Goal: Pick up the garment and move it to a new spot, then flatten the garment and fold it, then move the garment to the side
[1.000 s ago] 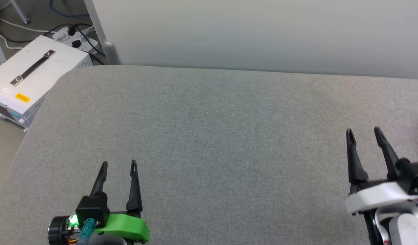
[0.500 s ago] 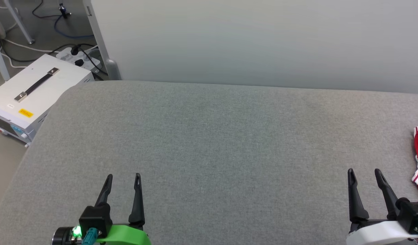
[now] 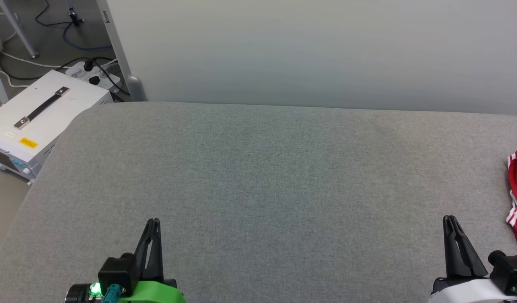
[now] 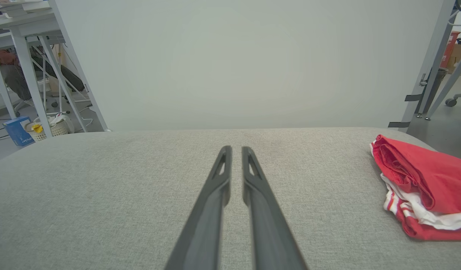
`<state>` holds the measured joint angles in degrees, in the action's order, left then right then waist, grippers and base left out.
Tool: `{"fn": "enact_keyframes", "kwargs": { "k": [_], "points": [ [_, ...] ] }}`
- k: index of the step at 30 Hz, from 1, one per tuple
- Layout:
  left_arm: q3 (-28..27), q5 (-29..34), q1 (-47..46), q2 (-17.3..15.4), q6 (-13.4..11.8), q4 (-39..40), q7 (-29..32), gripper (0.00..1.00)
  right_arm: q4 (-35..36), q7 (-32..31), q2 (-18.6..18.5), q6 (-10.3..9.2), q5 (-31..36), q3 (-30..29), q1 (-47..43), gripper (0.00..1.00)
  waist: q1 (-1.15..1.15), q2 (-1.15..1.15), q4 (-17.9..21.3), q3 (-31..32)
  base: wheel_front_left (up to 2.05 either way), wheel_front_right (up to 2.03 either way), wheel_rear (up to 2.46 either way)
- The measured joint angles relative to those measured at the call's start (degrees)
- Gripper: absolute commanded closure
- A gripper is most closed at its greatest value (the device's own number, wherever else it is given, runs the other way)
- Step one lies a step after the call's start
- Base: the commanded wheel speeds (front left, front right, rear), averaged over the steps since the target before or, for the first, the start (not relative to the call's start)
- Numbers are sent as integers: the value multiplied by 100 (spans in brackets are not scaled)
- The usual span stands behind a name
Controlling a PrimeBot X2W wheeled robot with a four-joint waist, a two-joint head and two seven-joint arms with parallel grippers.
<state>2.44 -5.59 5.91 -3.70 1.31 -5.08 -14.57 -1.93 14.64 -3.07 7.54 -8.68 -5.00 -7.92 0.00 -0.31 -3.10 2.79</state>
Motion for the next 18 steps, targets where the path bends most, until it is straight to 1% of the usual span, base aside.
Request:
{"fn": "enact_keyframes", "kwargs": {
  "k": [18],
  "points": [
    [-22,34,-12,0,-4,38,187,100,1,-187,1,0,52,54,16,100,0,0,44,-40,0,0,0]
  ]
}}
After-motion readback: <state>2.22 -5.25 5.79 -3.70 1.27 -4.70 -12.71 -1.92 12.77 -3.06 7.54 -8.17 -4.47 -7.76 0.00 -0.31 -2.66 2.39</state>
